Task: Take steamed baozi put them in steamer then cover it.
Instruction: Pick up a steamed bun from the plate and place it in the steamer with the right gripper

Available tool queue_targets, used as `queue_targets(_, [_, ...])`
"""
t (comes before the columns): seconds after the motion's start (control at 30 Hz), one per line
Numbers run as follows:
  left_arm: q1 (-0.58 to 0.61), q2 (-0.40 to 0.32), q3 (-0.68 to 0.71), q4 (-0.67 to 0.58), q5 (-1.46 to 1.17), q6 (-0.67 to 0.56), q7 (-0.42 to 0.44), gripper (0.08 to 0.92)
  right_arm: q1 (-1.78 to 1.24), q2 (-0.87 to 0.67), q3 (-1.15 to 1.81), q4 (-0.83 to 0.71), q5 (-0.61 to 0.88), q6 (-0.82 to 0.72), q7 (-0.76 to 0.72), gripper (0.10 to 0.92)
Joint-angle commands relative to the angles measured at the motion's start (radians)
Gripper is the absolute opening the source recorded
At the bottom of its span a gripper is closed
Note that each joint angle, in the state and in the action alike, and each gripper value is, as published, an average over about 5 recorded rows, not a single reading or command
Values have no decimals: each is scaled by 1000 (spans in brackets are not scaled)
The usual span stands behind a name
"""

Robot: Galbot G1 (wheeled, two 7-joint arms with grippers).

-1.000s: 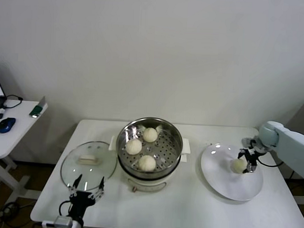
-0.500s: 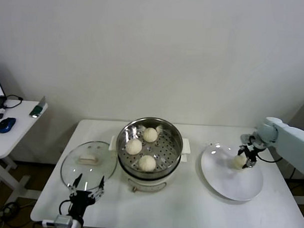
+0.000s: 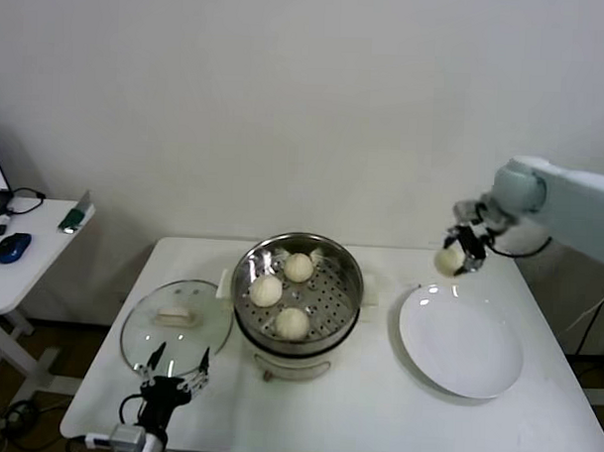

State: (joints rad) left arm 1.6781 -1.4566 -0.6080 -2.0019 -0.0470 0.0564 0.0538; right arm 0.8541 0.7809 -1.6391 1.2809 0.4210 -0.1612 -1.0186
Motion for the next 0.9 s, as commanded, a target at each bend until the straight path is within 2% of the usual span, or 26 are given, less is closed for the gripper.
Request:
queue_targets(0.03, [-1, 6, -1, -8, -2, 3, 1, 823, 407, 130, -175, 305, 424, -163, 51, 663])
queue_targets(0.2, [3, 6, 0, -15, -5, 0, 2, 823, 332, 193, -92, 373, 514, -260, 143, 662])
queue_targets(0.4, [11, 6, -1, -20, -9, -4, 1, 823, 163, 259, -44, 379, 521, -337, 242, 667])
queue_targets(0.9, [9, 1, -3, -13, -13, -7, 0, 823, -112, 298, 6, 250, 355, -382, 322, 666])
